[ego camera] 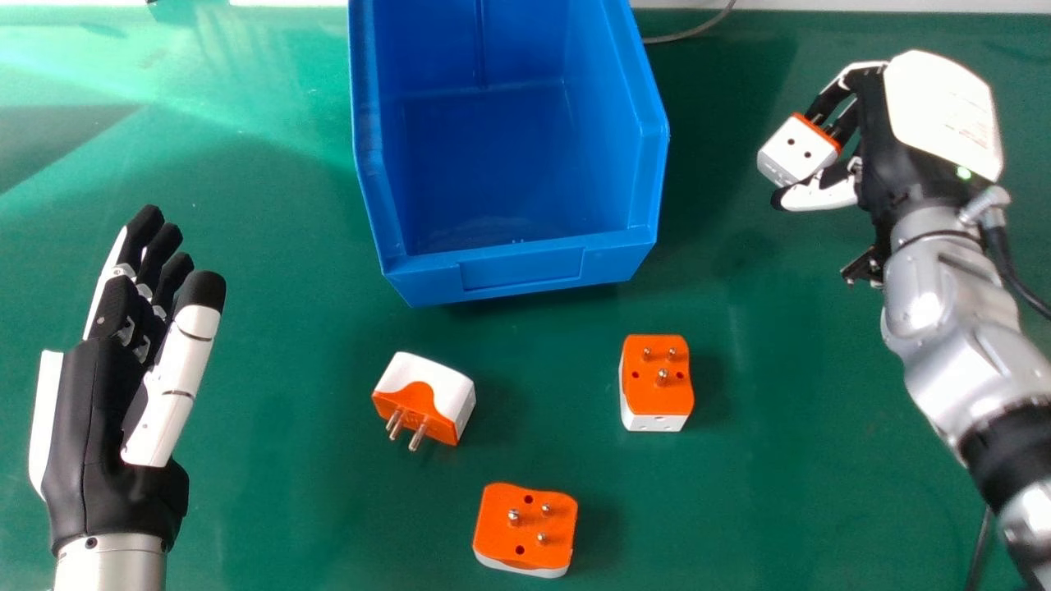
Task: Pick all objects and put in blue box
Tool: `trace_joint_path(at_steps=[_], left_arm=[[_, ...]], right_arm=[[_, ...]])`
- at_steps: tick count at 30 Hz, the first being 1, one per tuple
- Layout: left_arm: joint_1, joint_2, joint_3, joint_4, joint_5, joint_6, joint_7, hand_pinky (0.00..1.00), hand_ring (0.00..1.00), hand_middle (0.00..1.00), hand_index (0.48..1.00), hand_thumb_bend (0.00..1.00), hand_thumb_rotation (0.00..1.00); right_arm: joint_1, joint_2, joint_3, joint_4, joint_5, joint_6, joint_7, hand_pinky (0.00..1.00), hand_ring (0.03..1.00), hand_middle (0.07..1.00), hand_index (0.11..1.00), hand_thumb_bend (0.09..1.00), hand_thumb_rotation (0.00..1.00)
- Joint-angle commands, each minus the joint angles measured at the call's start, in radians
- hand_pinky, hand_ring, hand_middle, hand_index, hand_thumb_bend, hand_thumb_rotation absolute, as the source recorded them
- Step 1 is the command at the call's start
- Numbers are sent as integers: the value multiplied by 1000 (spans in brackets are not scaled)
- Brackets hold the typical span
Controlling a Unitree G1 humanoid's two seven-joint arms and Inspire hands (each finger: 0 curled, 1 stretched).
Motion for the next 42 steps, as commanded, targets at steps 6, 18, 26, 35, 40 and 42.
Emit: trace_joint_path(at_steps=[6,18,26,35,40,42], left_arm=[[0,5,8,-11,-3,-19,-11,941,944,946,928,656,601],[-4,1,10,-10,-7,-17,-14,942,943,946,930,649,601],[0,0,8,-17,-6,-11,-15,940,943,946,930,648,601],[-2,4,11,-24,-9,-1,-17,933,943,947,934,652,598],[-2,8,12,-28,-6,4,-17,921,939,944,933,665,592],[-5,10,12,-23,-6,1,-21,921,939,944,933,665,592]], right_arm=[[145,-43,-84,-325,-13,57,49,362,398,513,538,511,0],[371,-40,-133,-711,-68,170,162,359,393,501,538,510,0],[557,-9,-141,-944,-125,192,174,334,383,482,542,509,0],[713,4,-181,-1145,-134,152,243,301,375,472,544,508,0],[787,9,-203,-1240,-132,126,281,298,373,476,549,507,0],[808,19,-201,-1277,-141,127,298,298,373,476,549,507,0]])
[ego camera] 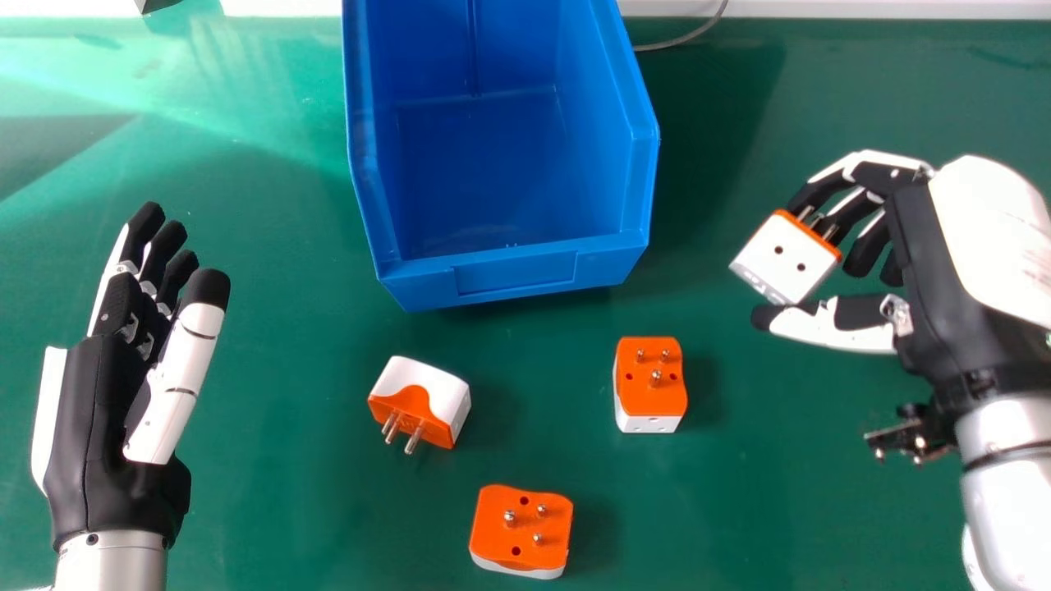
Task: Pick all objects and put in blue box
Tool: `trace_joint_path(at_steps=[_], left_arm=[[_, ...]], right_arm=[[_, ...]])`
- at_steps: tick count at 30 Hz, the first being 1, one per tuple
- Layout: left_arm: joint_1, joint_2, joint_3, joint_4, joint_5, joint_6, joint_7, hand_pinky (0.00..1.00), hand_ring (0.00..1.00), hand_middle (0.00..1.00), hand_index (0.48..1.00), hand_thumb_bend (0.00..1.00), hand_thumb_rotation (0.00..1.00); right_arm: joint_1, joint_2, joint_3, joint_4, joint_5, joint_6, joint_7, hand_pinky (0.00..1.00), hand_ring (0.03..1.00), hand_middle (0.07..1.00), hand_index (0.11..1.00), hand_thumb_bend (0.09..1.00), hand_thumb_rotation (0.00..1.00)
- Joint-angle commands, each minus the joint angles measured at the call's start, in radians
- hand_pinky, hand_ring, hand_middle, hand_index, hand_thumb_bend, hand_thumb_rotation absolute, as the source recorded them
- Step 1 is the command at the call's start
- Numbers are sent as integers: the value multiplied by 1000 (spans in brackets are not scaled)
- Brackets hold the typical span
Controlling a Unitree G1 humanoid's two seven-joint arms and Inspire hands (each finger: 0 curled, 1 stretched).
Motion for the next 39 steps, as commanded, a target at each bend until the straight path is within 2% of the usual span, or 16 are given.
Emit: trace_joint_path(at_steps=[1,4,7,19,28,31,34,37,39], left_arm=[[0,9,5,-22,-7,-4,-3,920,938,944,933,668,592],[-4,8,3,-27,-10,4,-4,919,939,944,934,667,592],[-6,9,3,-31,-4,10,-1,918,939,946,938,667,589],[-12,11,1,-26,1,6,-5,920,942,952,948,658,591],[-18,10,2,-25,-7,8,-8,920,943,954,951,660,594],[-20,10,1,-23,-4,6,-8,924,945,956,955,659,593],[-21,8,3,-24,-10,7,-9,925,946,957,956,659,593],[-21,10,2,-25,-1,4,-7,926,945,957,957,659,591],[-22,11,2,-25,-1,5,-8,926,944,956,957,659,590]], right_arm=[[14,12,-13,-73,-24,-21,14,295,371,476,554,505,0],[27,20,2,-112,-37,-41,32,292,368,477,558,504,0],[25,37,18,-142,-54,-49,58,283,364,475,561,503,0],[-47,95,74,-175,-87,-114,140,246,349,467,566,499,0],[-95,143,131,-140,-96,-151,153,236,347,468,569,498,0],[-104,156,146,-135,-101,-158,157,237,350,468,564,500,0],[-108,170,163,-134,-100,-161,164,235,349,468,564,499,0],[-109,179,177,-128,-87,-182,162,232,347,467,565,499,0],[-111,187,186,-123,-79,-193,166,230,346,466,565,498,0]])
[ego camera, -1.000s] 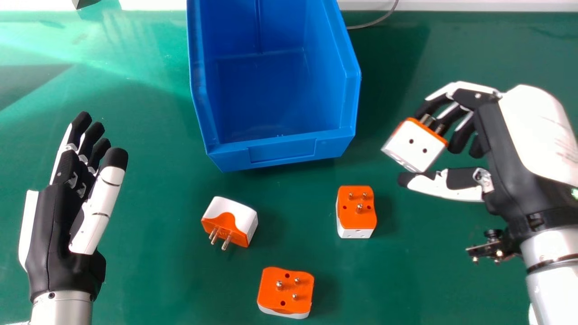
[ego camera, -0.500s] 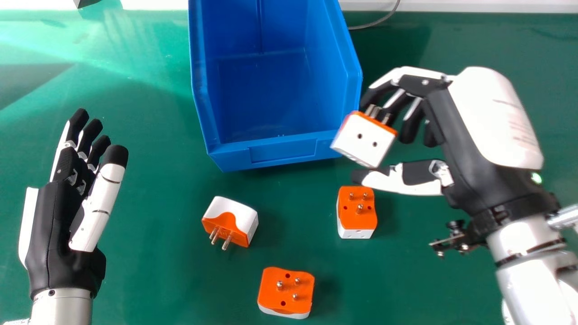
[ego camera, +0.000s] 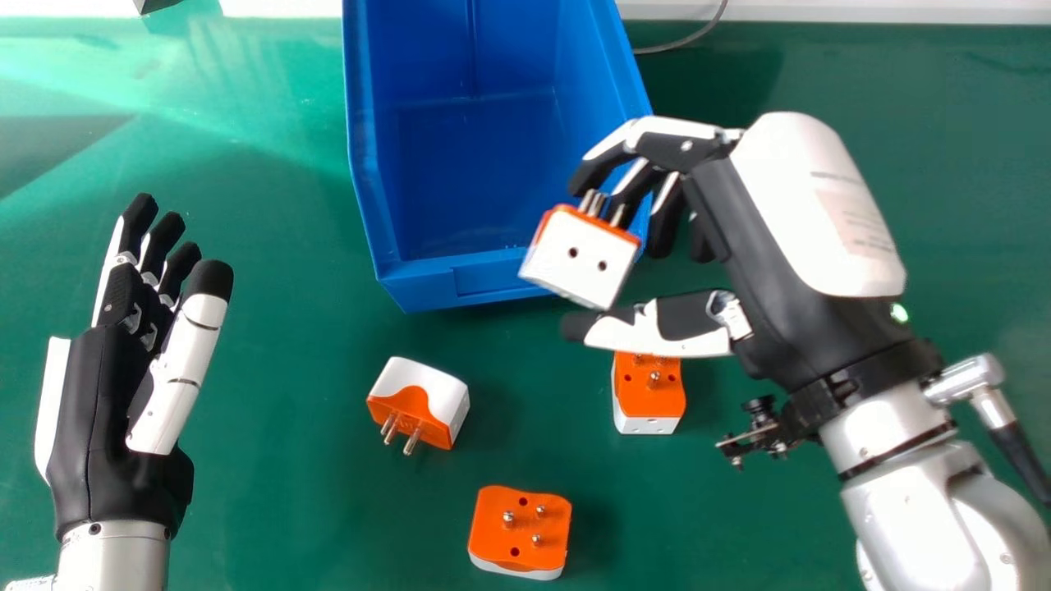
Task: Pick all objects and put in blue box
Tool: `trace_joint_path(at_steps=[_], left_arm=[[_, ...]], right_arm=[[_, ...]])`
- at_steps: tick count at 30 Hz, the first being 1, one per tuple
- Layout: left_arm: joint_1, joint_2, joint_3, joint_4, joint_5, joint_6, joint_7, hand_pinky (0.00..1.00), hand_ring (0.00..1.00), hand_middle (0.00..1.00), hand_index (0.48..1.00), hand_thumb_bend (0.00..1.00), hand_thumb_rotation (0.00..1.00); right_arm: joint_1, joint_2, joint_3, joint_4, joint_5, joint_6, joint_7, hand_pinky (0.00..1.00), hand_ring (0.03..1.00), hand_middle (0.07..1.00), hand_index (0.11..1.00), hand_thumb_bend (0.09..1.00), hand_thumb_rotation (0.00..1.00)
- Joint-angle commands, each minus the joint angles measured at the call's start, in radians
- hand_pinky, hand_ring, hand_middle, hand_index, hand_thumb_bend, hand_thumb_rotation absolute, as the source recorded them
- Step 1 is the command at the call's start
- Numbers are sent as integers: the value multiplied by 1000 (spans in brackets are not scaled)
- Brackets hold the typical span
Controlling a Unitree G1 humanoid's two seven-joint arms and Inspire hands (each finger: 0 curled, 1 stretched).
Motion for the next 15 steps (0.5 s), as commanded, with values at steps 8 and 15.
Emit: trace_joint_path(at_steps=[8,15], left_arm=[[-10,12,-1,-25,3,-2,-1,927,948,959,958,656,595],[-11,8,-3,-29,0,-1,3,928,949,960,958,652,595]], right_arm=[[-73,48,47,51,3,-55,-3,229,350,463,558,500,0],[-167,96,87,147,-39,-33,-4,238,354,463,556,501,0]])
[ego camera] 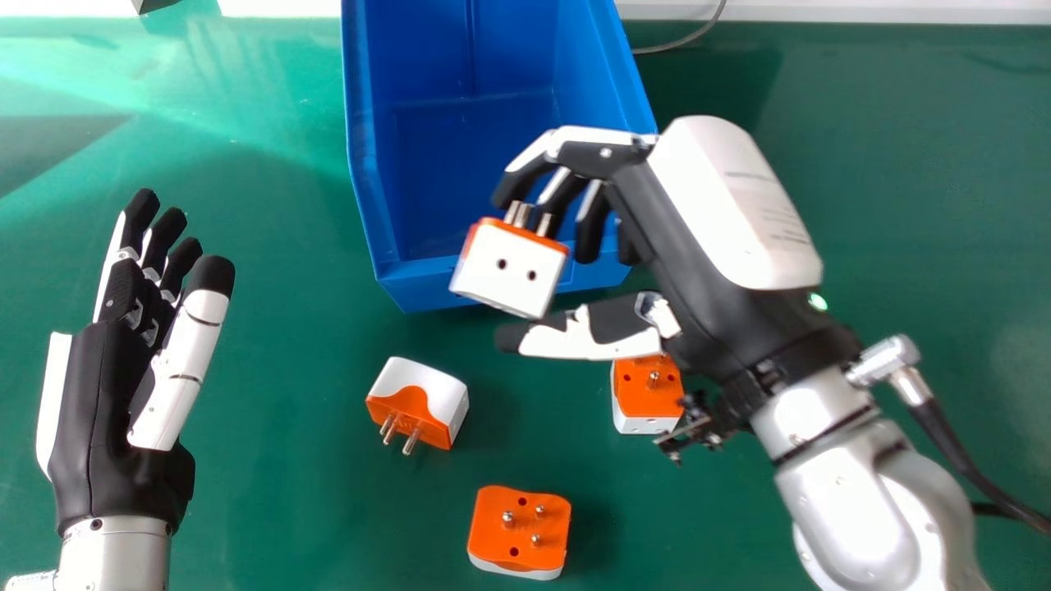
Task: Pick all objects and put in blue box
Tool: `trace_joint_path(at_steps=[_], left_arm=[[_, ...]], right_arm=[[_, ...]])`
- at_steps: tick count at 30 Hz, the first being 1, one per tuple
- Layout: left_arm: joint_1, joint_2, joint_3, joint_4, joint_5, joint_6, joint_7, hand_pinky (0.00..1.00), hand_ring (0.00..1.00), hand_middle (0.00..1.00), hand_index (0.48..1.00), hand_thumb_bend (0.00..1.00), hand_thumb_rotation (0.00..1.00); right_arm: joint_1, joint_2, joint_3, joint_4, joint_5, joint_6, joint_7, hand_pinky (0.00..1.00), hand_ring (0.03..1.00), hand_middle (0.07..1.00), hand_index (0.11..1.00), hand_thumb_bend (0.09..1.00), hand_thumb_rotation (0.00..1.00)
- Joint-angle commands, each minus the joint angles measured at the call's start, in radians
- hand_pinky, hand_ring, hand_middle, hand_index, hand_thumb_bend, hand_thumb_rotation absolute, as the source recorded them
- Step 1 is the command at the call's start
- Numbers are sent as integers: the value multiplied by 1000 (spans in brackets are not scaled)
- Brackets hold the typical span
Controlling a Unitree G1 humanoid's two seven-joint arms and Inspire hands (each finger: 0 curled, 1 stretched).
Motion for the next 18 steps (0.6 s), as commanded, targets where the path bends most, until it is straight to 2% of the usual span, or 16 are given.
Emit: trace_joint_path(at_steps=[1,4,7,14,18], left_arm=[[-3,6,1,-26,-2,-5,0,928,949,960,958,652,595],[-2,6,1,-26,-2,-6,-1,927,948,958,956,654,593],[-2,8,0,-26,3,-7,0,926,948,958,956,654,592],[-3,9,-2,-24,7,-7,0,924,947,957,957,658,597],[-8,8,-2,-19,0,-9,-4,926,948,958,960,656,599]], right_arm=[[-55,29,12,14,-24,3,-14,238,354,463,556,501,0],[-97,57,20,63,-44,23,-22,236,350,461,557,500,0],[-148,80,25,118,-68,49,-22,230,347,457,555,500,0],[-259,114,30,248,-77,75,-56,214,356,444,547,502,0],[-325,127,35,319,-101,112,-64,213,355,444,547,503,0]])
